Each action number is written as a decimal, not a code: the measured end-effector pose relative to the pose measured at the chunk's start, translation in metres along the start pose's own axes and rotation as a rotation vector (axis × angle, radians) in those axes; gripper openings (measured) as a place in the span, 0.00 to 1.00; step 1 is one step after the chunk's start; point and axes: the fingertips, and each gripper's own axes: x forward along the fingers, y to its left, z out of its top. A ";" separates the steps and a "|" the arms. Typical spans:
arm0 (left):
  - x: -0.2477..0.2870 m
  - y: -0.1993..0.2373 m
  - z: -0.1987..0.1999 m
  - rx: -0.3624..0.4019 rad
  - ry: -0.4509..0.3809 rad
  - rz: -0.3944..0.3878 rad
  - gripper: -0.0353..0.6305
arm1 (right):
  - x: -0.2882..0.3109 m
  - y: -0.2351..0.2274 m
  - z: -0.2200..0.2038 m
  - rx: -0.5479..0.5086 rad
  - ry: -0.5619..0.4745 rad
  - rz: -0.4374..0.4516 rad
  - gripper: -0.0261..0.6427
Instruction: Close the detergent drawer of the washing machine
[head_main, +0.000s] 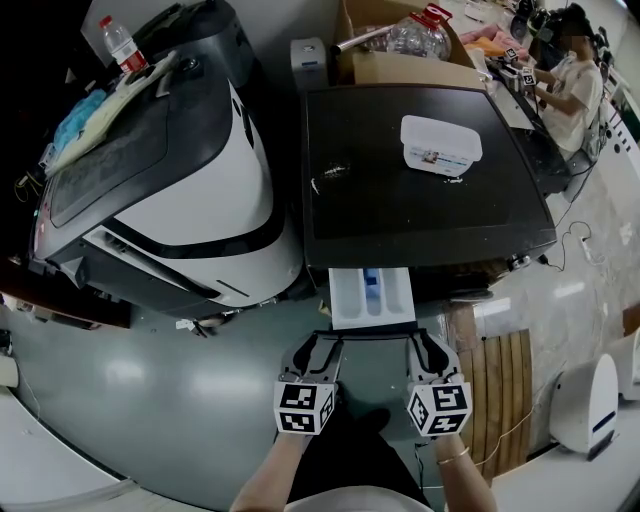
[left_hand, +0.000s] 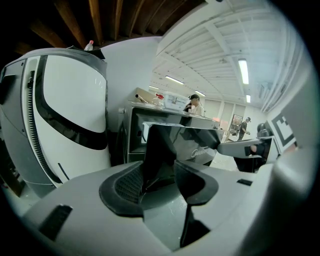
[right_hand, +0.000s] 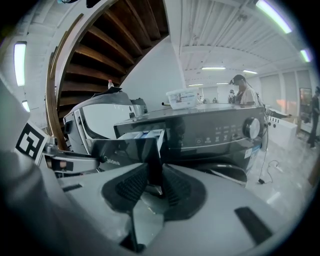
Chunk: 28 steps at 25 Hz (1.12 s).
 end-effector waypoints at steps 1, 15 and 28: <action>0.001 0.001 0.001 0.000 -0.001 0.000 0.33 | 0.001 0.000 0.001 -0.002 0.000 0.000 0.18; 0.013 0.008 0.011 0.009 -0.008 0.004 0.33 | 0.015 -0.002 0.010 0.005 -0.006 -0.011 0.18; 0.027 0.017 0.020 0.009 -0.013 0.011 0.33 | 0.031 -0.005 0.019 0.003 -0.007 -0.020 0.18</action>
